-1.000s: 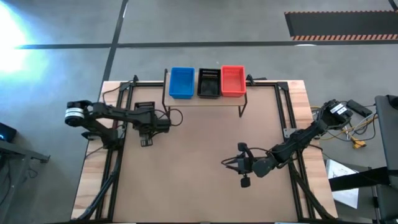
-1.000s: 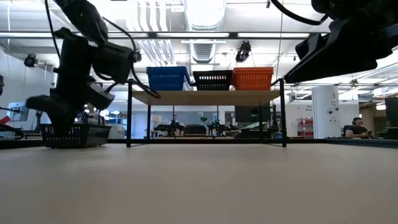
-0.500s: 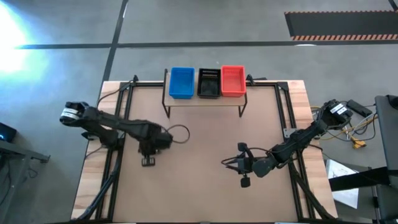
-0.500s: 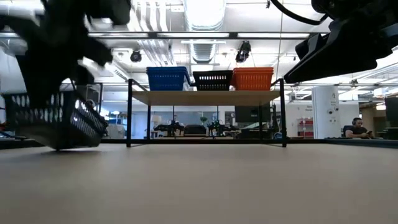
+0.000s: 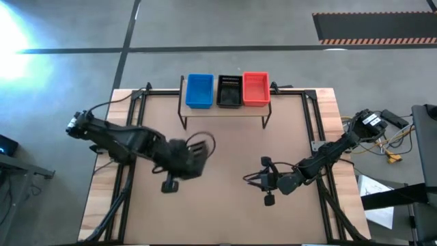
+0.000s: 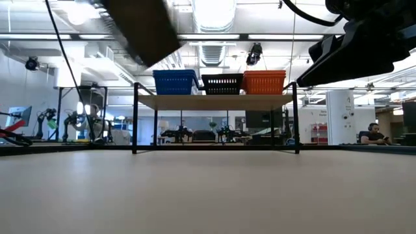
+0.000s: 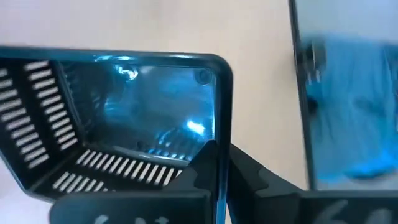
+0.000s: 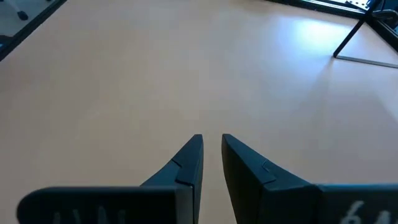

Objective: Stack baskets on shelf by color
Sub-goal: Stack the black bin on top of the black bin on the shelf

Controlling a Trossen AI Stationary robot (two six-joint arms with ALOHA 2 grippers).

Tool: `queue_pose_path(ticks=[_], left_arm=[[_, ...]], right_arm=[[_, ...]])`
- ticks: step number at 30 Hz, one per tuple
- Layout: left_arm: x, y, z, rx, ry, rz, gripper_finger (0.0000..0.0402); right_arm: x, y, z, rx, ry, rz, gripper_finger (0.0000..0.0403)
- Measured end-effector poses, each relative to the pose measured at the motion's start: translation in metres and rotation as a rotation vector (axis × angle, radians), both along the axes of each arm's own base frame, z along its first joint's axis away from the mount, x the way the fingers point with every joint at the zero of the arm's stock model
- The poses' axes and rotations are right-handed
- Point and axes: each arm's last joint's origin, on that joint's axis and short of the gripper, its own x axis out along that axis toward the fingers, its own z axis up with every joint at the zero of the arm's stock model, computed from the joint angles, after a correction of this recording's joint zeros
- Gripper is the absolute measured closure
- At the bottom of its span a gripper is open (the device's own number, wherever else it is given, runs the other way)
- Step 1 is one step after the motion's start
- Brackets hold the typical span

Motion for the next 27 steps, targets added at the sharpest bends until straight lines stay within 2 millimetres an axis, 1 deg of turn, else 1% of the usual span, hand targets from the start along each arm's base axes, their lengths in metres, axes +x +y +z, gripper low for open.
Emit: queue_pose_path(ticks=[2,5,7,10,13,16,18,21,23,27], left_arm=[[0.009,0.007,0.021,0.064,-0.098,-0.005,0.0401],[0.032,0.022,0.044,0.209,-0.223,0.005,0.0401],[0.050,0.035,0.055,0.312,-0.268,0.006,0.0401],[0.079,0.061,0.062,0.424,-0.290,0.010,0.0401],[0.105,0.095,0.057,0.501,-0.268,0.023,0.0401],[0.125,0.130,0.046,0.571,-0.221,0.029,0.0401],[0.134,0.152,0.038,0.621,-0.181,0.062,0.0401],[0.142,0.181,0.027,0.734,-0.127,0.150,0.0402],[0.146,0.194,0.022,0.795,-0.098,0.194,0.0402],[0.150,0.209,0.012,0.803,-0.066,0.216,0.0402]], right_arm=[[0.000,0.000,0.000,0.001,-0.001,-0.001,0.0351],[0.000,0.000,0.000,0.002,-0.006,-0.008,0.0351],[0.000,0.000,0.001,-0.001,-0.010,-0.016,0.0351],[0.001,0.000,0.001,0.004,-0.018,-0.016,0.0351],[0.001,0.000,0.002,0.008,-0.024,-0.017,0.0351],[0.001,0.000,0.002,0.021,-0.024,-0.024,0.0351],[0.001,0.000,0.002,0.029,-0.024,-0.028,0.0351],[0.001,0.000,0.002,0.038,-0.024,-0.032,0.0351],[0.001,0.000,0.002,0.038,-0.024,-0.032,0.0351],[0.001,0.000,0.002,0.037,-0.024,-0.032,0.0351]])
